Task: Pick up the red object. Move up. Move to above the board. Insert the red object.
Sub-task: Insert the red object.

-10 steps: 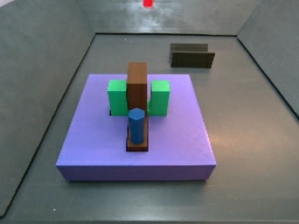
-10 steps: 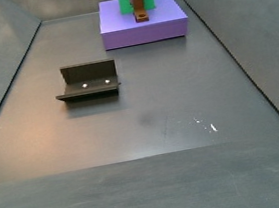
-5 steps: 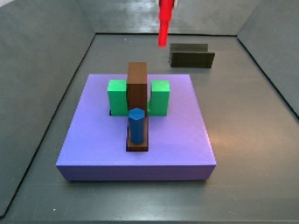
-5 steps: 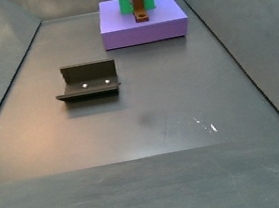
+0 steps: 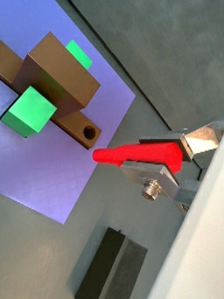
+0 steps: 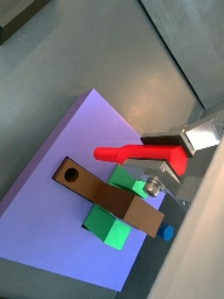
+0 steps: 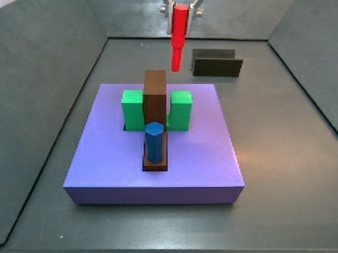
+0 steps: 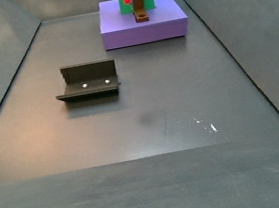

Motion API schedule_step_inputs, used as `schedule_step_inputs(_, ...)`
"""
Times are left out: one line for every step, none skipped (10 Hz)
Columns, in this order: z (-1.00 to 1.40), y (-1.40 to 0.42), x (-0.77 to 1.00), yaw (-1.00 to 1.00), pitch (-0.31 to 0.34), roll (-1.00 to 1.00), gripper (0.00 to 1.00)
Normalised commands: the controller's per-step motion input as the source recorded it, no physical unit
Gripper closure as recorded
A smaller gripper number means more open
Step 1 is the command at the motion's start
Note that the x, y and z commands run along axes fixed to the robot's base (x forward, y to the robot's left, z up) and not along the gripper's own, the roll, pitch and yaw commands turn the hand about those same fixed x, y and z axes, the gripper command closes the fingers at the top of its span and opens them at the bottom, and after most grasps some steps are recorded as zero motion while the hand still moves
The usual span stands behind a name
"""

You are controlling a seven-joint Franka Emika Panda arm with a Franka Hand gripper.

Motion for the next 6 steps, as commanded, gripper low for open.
schedule_step_inputs(-0.06,0.01,-0.2,-0.01,-0.054,-0.1,1.0)
schedule_step_inputs(-0.15,0.04,-0.29,-0.05,-0.056,-0.08,1.0)
schedule_step_inputs(-0.1,0.02,-0.26,-0.06,-0.05,-0.08,1.0)
schedule_step_inputs(-0.03,0.0,-0.13,-0.01,-0.023,-0.06,1.0)
schedule_step_inputs(-0.06,0.0,-0.09,0.0,-0.019,-0.07,1.0)
schedule_step_inputs(-0.05,0.0,-0.02,0.0,-0.037,-0.12,1.0)
